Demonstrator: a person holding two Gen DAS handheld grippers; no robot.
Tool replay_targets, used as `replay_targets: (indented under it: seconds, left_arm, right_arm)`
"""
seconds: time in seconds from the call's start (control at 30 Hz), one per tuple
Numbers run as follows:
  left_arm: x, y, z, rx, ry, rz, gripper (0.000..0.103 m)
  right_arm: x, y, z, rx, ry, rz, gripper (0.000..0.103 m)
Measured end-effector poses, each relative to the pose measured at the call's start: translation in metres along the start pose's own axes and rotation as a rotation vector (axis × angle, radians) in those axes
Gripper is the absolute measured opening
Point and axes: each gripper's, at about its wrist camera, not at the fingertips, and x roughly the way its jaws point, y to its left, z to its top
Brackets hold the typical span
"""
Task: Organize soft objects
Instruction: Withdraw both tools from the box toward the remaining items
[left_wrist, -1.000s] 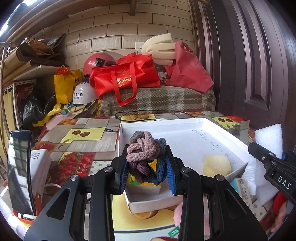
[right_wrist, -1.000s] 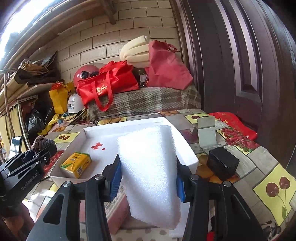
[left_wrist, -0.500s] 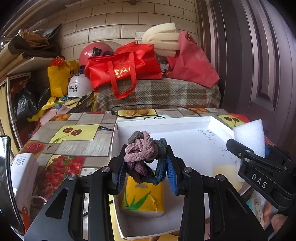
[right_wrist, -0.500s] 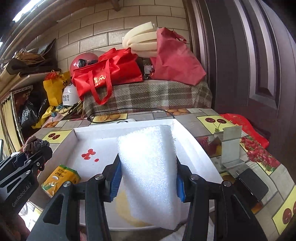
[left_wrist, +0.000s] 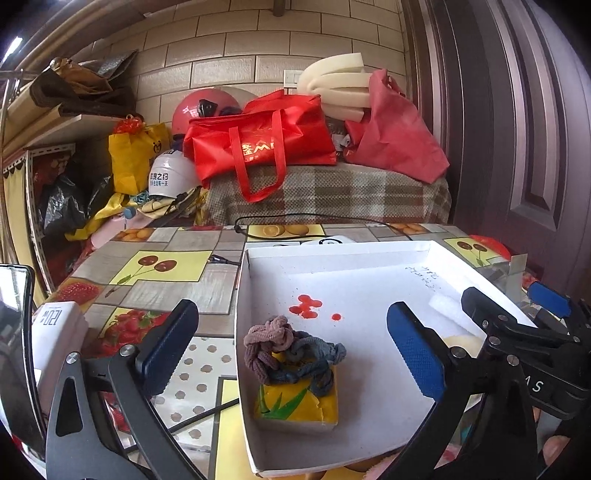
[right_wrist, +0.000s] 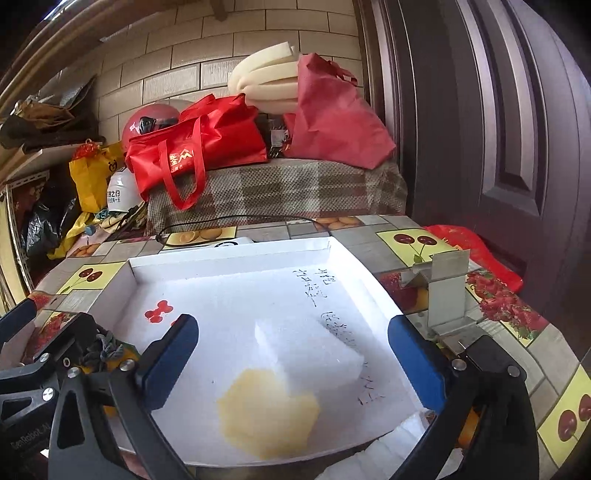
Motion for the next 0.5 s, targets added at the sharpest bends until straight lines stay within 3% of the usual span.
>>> replay_targets:
  seconds: [0.2, 0.5]
  left_arm:
    - [-0.011, 0.002, -0.002, -0.009, -0.046, 0.042, 0.103]
    - [-0.024, 0.007, -0.007, -0.015, -0.032, 0.063, 0.103]
  right_arm:
    - [-0.018, 0.003, -0.001, -0.014, -0.098, -0.052, 0.103]
    - [-0.038, 0.006, -0.01, -0.021, -0.101, -0.075, 0.103]
